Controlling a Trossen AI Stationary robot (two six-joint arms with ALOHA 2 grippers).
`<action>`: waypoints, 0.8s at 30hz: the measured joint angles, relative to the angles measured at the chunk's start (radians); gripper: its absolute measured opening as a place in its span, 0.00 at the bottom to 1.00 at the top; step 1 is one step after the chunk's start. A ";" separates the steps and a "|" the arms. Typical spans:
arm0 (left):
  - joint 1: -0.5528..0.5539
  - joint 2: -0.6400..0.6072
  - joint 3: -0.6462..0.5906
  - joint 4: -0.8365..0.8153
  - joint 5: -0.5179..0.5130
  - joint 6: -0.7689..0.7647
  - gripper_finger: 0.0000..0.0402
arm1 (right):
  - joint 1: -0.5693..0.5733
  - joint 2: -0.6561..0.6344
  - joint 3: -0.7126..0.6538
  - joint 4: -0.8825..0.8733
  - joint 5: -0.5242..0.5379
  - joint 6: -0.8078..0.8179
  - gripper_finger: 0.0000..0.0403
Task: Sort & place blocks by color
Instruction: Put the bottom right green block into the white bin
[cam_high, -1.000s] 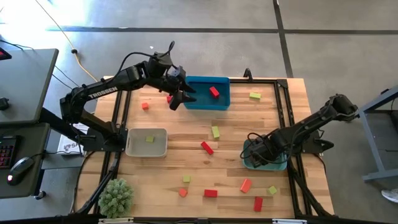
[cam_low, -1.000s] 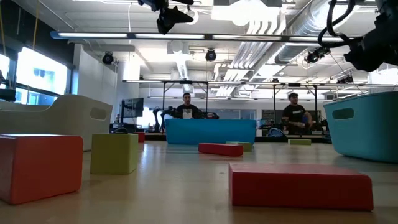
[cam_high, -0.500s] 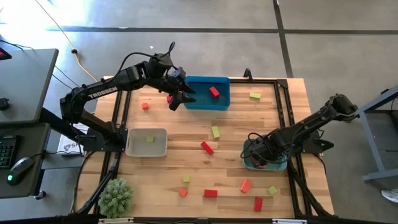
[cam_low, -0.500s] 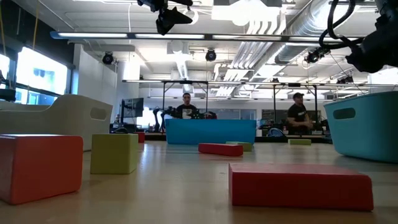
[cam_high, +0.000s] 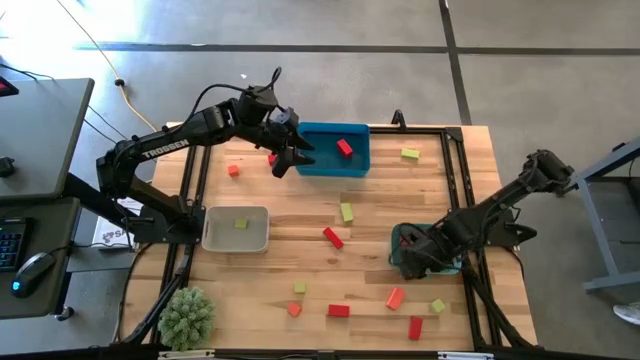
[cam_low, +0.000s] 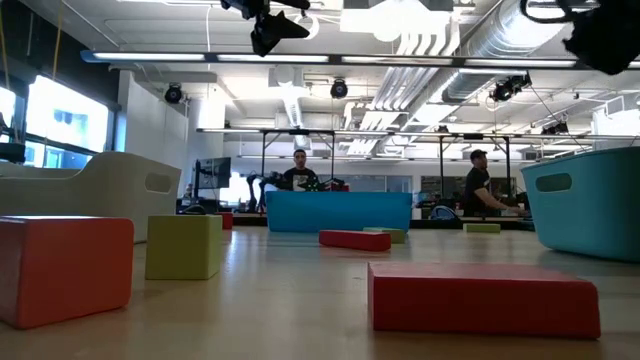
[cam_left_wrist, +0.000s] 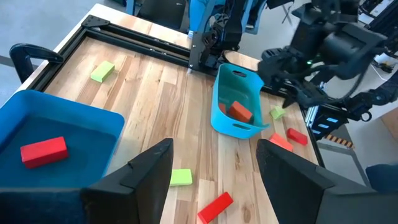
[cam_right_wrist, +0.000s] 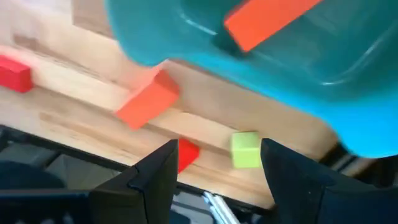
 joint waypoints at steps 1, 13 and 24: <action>0.000 0.000 0.000 0.000 0.000 0.000 0.55 | 0.022 0.000 0.000 0.023 0.019 0.026 0.54; 0.000 0.000 0.000 -0.043 0.000 0.026 0.55 | 0.249 0.027 0.000 0.083 0.077 0.286 0.54; 0.000 0.000 0.000 -0.083 -0.002 -0.009 0.55 | 0.330 0.131 0.000 0.091 0.076 0.290 0.54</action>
